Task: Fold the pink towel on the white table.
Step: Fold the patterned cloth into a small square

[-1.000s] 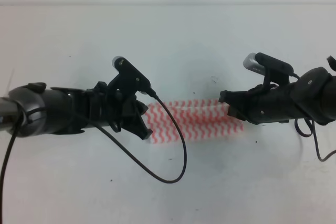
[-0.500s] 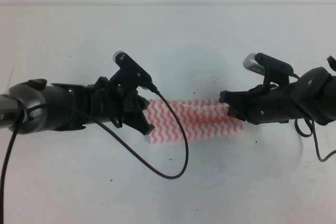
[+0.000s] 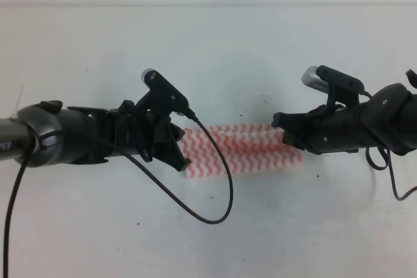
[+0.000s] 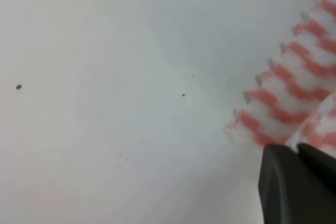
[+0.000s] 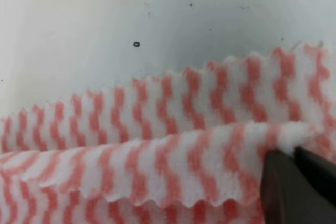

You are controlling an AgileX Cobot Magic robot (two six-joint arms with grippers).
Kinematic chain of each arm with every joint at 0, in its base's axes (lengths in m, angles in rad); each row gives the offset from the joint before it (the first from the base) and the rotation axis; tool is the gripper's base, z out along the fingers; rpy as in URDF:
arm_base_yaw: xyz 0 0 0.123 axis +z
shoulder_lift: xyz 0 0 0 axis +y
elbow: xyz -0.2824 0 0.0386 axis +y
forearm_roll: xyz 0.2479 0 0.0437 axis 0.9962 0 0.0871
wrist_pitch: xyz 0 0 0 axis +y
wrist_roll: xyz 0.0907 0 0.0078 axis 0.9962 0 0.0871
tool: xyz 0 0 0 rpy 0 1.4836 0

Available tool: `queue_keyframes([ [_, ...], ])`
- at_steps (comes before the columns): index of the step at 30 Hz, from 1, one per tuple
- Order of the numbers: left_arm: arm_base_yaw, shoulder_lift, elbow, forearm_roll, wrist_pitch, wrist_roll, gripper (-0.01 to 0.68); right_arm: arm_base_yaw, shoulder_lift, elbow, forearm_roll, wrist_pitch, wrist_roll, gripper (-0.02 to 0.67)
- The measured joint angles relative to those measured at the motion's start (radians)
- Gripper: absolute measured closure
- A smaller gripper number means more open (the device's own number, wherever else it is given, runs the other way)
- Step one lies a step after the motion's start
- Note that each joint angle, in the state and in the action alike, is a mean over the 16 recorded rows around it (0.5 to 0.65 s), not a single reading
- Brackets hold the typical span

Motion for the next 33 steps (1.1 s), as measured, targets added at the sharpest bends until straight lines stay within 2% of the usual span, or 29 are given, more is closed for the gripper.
queue_keyframes([
  [33,0.0,-0.001,0.0,0.0,0.004,0.0,0.673,0.0,0.004,-0.026,0.009,0.003,0.003,0.651],
])
